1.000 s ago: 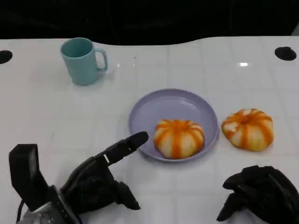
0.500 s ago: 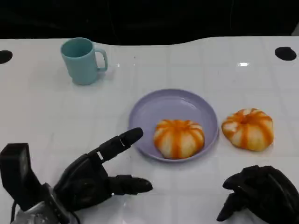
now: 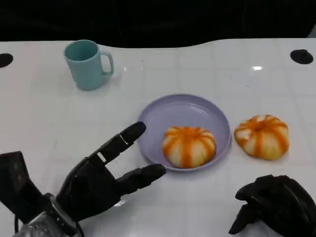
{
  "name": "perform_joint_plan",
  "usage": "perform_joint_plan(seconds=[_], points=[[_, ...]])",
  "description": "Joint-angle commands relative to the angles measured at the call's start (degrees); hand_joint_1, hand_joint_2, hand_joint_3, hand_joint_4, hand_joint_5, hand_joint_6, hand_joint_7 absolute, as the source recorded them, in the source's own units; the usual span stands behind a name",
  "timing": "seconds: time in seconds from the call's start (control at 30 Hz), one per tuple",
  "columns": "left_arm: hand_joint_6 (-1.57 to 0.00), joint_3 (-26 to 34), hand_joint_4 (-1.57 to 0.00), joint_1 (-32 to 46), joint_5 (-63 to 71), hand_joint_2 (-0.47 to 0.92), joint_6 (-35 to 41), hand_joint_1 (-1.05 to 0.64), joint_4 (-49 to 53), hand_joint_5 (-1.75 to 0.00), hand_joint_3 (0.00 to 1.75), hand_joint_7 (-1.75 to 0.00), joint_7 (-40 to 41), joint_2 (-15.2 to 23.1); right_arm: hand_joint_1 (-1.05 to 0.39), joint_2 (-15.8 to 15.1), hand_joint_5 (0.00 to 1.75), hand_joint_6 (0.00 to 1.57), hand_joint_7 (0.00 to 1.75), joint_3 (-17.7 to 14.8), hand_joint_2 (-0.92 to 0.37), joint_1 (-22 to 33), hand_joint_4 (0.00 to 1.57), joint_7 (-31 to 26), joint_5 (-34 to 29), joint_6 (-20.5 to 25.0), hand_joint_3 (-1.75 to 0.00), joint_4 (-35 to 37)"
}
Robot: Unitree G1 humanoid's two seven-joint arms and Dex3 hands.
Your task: Grasp the bread from the table and place it into the plate.
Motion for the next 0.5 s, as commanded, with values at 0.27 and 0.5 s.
perform_joint_plan(seconds=[0.27,0.5], points=[[-0.63,1.37,-0.64,3.75,-0.28,0.92,-2.77,-1.05,-6.12,0.00,0.08,-0.01,6.66,-2.00,-0.71,-0.93,0.33,1.57,0.11,-0.28,-0.77,0.64,1.57,-0.42,0.24,0.16,0.00,-0.57],[-0.60,-0.43,-0.59,4.87,8.58,0.92,-23.57,-1.05,-4.78,0.00,0.13,0.00,10.39,-3.21,-0.71,-1.00,0.33,1.57,0.11,-0.29,-0.76,0.54,1.57,-0.55,0.30,0.56,0.00,-0.51]])
